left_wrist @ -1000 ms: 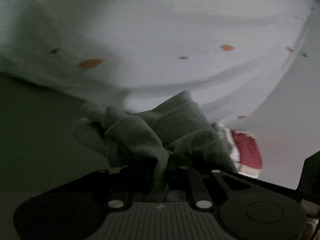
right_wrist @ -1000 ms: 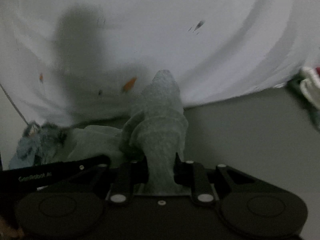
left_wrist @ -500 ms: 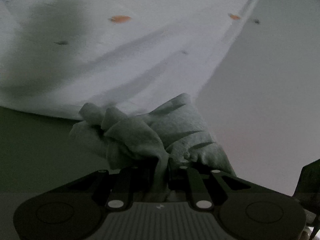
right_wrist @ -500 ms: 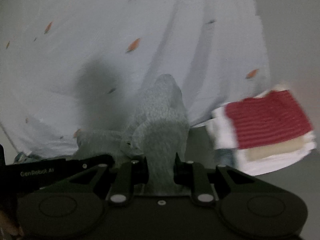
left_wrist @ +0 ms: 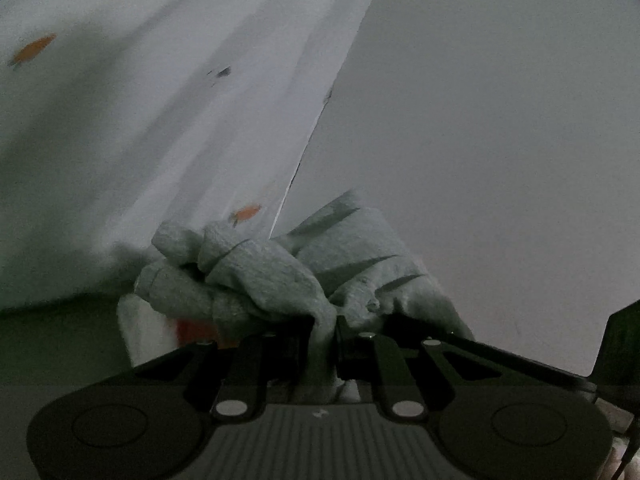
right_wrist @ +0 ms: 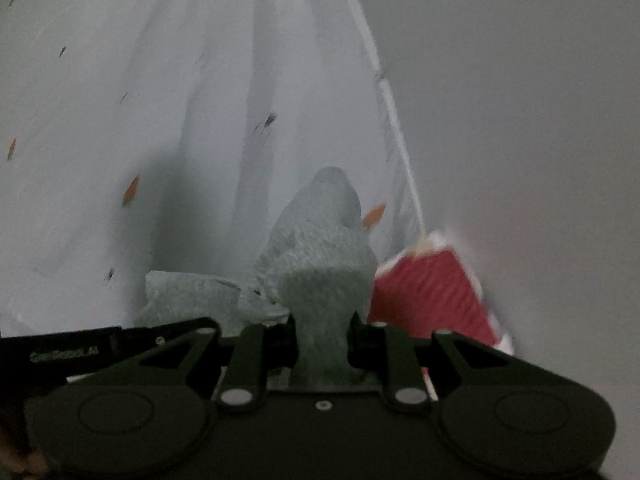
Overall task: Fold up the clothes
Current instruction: 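Carry the grey bundle onto the folded stack and open both grippers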
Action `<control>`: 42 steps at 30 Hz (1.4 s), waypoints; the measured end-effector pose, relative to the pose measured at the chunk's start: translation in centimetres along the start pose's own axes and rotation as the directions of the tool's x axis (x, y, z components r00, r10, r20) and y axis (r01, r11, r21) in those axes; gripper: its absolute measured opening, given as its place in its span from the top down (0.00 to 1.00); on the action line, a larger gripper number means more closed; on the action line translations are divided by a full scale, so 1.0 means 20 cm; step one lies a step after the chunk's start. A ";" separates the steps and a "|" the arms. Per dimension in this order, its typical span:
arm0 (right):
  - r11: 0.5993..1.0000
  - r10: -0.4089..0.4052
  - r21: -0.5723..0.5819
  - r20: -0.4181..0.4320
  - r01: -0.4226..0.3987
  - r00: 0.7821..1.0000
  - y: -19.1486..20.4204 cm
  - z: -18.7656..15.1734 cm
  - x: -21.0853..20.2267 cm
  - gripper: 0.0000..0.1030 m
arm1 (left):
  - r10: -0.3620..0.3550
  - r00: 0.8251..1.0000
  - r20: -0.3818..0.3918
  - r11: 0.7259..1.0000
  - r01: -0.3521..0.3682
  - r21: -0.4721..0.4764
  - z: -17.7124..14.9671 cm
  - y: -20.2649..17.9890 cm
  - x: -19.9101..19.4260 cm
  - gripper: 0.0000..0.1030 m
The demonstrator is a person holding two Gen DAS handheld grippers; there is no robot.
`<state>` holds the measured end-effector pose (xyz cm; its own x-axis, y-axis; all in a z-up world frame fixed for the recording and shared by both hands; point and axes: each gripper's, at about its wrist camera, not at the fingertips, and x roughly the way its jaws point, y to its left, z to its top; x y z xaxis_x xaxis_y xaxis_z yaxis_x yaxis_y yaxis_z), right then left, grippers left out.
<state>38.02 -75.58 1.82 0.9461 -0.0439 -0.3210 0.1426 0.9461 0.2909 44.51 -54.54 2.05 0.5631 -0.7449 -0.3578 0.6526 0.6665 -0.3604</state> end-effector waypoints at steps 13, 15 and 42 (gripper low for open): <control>0.964 -0.264 -0.009 -0.183 0.267 0.947 -0.55 0.04 0.98 0.44 | 0.280 0.928 -0.247 0.960 -0.270 0.076 -0.07 0.47 0.91 0.77; 0.966 -0.244 0.032 -0.218 0.257 0.945 -0.58 -0.02 1.03 0.41 | 0.264 0.924 -0.275 0.963 -0.270 0.015 -0.15 0.60 0.93 0.72; 0.989 -0.094 -0.116 0.026 0.096 0.995 0.38 -0.26 -0.06 0.01 | 0.404 0.839 0.365 0.901 -0.433 -0.001 -0.21 0.40 -0.89 0.00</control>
<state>36.40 -66.71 -0.31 0.9357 -0.1410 -0.3233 0.1986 0.9682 0.1524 37.58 -35.93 1.98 0.9210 -0.3669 -0.1309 0.3437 0.9235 -0.1706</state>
